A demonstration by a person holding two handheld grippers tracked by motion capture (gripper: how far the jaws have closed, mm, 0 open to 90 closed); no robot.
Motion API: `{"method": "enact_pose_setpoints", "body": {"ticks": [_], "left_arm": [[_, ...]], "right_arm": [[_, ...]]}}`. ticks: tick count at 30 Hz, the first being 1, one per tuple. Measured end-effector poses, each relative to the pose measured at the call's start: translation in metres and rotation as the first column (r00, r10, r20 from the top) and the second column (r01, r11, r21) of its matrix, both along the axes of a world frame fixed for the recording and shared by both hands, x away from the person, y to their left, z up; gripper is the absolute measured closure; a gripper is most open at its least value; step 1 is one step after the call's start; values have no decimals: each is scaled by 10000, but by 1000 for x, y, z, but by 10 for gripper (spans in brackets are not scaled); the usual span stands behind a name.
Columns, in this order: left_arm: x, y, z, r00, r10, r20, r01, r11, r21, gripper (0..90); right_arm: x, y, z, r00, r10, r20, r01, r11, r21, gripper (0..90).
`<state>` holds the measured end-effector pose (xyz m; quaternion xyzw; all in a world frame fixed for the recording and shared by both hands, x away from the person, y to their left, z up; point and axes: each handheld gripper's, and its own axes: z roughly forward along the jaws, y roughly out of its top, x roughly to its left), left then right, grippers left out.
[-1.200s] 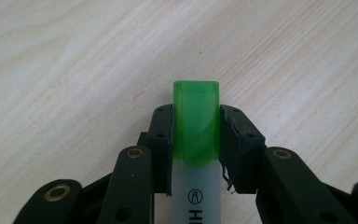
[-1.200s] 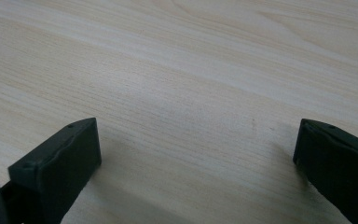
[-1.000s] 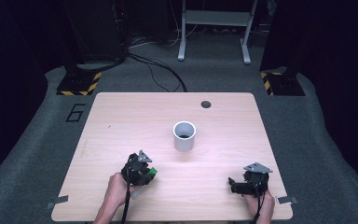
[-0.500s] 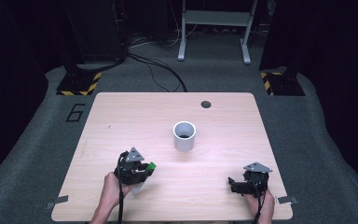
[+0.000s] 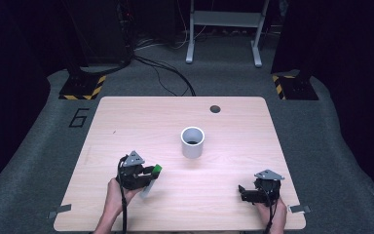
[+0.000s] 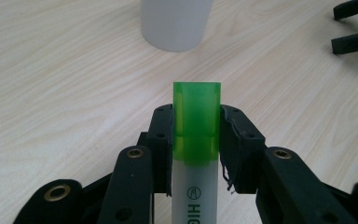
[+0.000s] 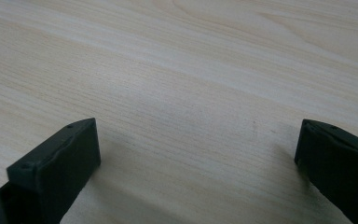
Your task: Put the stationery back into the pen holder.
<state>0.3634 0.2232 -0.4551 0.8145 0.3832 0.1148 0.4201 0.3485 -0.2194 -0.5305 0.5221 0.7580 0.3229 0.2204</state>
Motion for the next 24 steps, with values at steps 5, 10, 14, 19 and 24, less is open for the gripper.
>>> {"method": "enact_pose_setpoints", "body": {"ticks": [5,10,14,19,24], "left_arm": [[3,-1,3,9997,36,246,-31,9998,-216,669],[5,-3,6,9988,124,473,-99,9985,-537,668],[7,-4,9,9974,209,689,-156,9969,-768,669],[9,-5,12,9961,187,865,-110,9959,-896,669],[13,-6,15,9944,74,1050,23,9958,-914,668]], "right_arm": [[0,0,0,10000,2,1,-2,10000,-2,0],[0,0,0,10000,1,1,-1,10000,-2,0],[0,0,0,10000,2,1,-2,10000,0,0],[0,0,0,10000,1,2,-1,10000,-1,0],[0,0,0,10000,0,4,0,10000,0,0]]}}
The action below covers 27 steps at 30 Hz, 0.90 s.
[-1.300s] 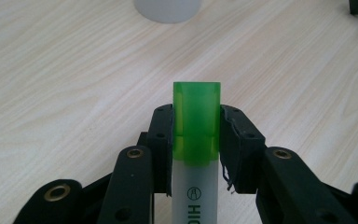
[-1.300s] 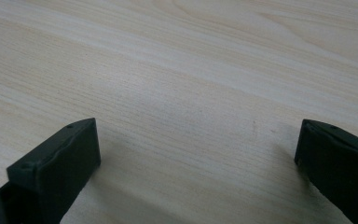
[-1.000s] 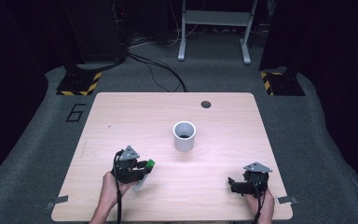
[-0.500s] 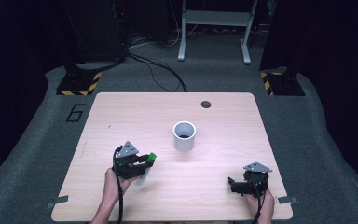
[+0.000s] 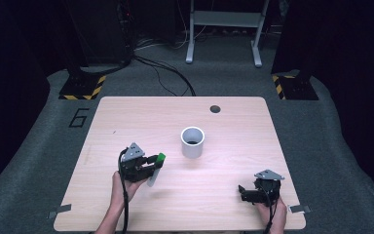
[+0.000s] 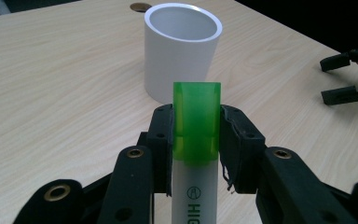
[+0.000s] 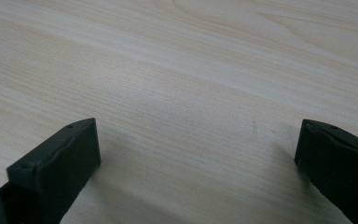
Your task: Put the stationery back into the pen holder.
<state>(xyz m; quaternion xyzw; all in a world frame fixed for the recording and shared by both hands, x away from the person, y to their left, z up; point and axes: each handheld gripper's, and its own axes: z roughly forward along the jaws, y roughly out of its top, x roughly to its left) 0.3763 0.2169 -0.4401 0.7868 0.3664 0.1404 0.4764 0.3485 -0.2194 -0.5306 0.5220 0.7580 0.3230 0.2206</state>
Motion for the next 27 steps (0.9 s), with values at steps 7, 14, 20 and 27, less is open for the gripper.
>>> {"method": "enact_pose_setpoints", "body": {"ticks": [7,14,20,27], "left_arm": [[3,-5,5,9997,77,230,-70,9994,-326,668],[8,-9,11,9987,68,504,-42,9986,-529,668],[15,-13,16,9964,86,849,-27,9976,-685,668],[18,-17,25,9925,93,1217,-6,9974,-718,668]], "right_arm": [[0,0,0,10000,1,-3,-1,10000,-1,0],[0,0,0,10000,2,-1,-2,10000,-1,0],[0,0,0,10000,1,-5,-1,10000,0,0],[0,0,0,10000,-1,-1,1,10000,0,0]]}}
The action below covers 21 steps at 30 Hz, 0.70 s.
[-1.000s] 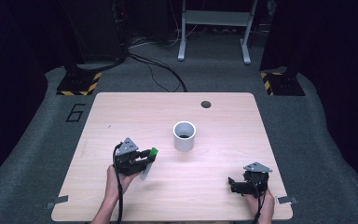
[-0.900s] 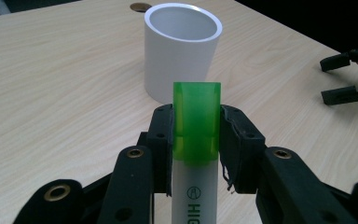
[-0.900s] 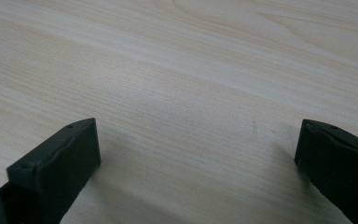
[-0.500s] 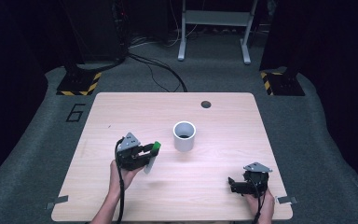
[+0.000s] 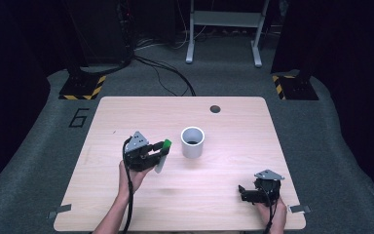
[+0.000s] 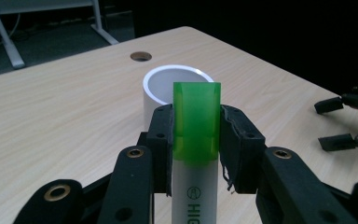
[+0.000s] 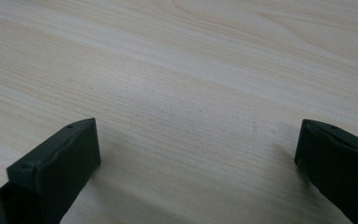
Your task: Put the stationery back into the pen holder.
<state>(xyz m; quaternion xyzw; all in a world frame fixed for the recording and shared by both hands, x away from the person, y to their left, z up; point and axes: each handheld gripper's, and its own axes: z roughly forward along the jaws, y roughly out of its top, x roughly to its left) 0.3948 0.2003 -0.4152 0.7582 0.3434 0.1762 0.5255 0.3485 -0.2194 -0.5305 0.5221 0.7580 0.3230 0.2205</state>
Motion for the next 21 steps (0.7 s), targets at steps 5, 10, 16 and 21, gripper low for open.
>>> {"method": "enact_pose_setpoints", "body": {"ticks": [5,10,16,21], "left_arm": [[3,-3,7,9998,-24,208,26,10000,-82,669],[7,-6,13,9989,35,466,-26,9998,-196,668],[12,-10,20,9981,20,611,-4,9996,-265,668],[17,-13,25,9966,-14,823,37,9996,-275,668]], "right_arm": [[0,0,0,10000,-15,-14,15,10000,2,0],[0,0,0,10000,16,-1,-16,10000,-14,0],[0,0,0,10000,14,-3,-14,10000,-13,0],[0,0,0,10000,-11,-13,11,10000,1,0]]}}
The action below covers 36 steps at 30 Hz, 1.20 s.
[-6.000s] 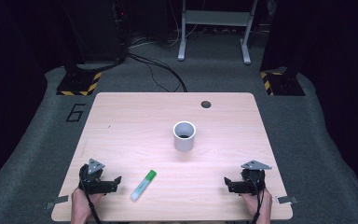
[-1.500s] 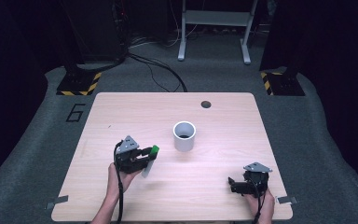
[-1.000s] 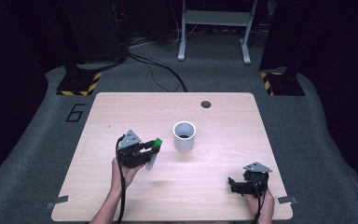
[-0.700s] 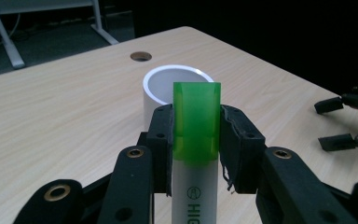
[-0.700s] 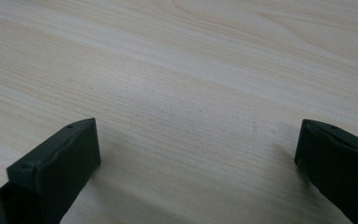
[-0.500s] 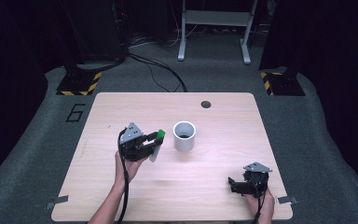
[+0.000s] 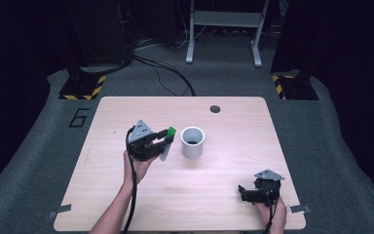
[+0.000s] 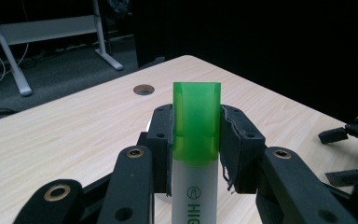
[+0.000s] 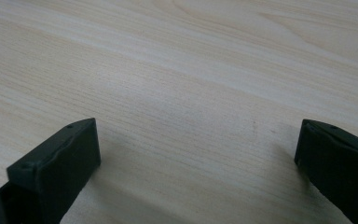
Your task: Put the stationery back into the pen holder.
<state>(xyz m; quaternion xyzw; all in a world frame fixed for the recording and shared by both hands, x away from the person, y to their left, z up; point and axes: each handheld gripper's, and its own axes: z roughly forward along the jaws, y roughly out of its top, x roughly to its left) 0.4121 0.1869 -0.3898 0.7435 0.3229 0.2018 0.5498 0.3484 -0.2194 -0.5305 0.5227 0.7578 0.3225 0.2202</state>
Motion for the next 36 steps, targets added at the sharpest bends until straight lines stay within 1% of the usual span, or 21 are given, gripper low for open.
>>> {"method": "enact_pose_setpoints", "body": {"ticks": [2,3,4,5,6,7,9,10,12,14,15,16,19,21,24,26,33,34,36], "left_arm": [[2,-2,2,10000,6,18,-6,10000,-83,668],[3,-2,3,10000,18,93,-16,9999,-119,668],[4,-3,5,10000,-42,56,42,9999,-136,668],[5,-3,5,9999,-17,134,18,9999,-100,668],[7,-5,6,9999,-13,163,16,9999,-165,668],[8,-5,7,9998,-29,218,32,9999,-127,668],[10,-7,8,9998,-78,167,81,9998,-164,668],[11,-9,9,9997,-71,253,75,9999,-153,668],[13,-12,11,9997,-110,219,114,9997,-203,668],[15,-14,13,9994,-101,321,107,9998,-176,668],[16,-16,14,9994,-141,319,149,9996,-253,668],[17,-17,15,9991,-148,386,156,9997,-204,668],[19,-21,17,9990,-217,393,226,9995,-231,668],[21,-23,18,9984,-239,505,249,9995,-203,668],[23,-28,20,9981,-271,549,285,9993,-241,668],[25,-30,22,9974,-308,645,324,9992,-247,668],[32,-38,23,9962,-371,791,397,9987,-312,668],[33,-40,23,9956,-313,878,346,9987,-366,668],[34,-42,22,9951,-343,928,384,9984,-425,668]], "right_arm": [[0,0,0,10000,26,10,-26,10000,-14,0],[0,0,0,10000,27,13,-27,10000,-13,0],[0,0,0,10000,18,12,-18,10000,-8,0],[0,0,0,10000,28,10,-28,10000,-15,0],[0,0,0,10000,26,10,-26,10000,-12,0],[0,0,0,10000,27,9,-27,10000,-14,0],[0,0,0,10000,28,11,-28,10000,-13,0],[0,0,0,10000,25,12,-25,10000,-12,0],[0,0,0,10000,27,11,-27,10000,-14,0],[0,0,0,10000,28,7,-28,10000,-15,0],[0,0,0,10000,25,12,-25,10000,-11,0],[0,0,0,10000,28,10,-28,10000,-12,0],[0,0,0,10000,28,10,-28,10000,-12,0],[0,0,0,10000,28,10,-28,10000,-13,0],[0,0,0,10000,31,9,-31,10000,-12,0],[0,0,0,10000,21,12,-21,10000,-5,0],[0,0,0,10000,27,10,-27,10000,-11,0],[0,0,0,10000,31,13,-31,10000,-14,0],[0,0,0,10000,30,10,-30,10000,-13,0]]}}
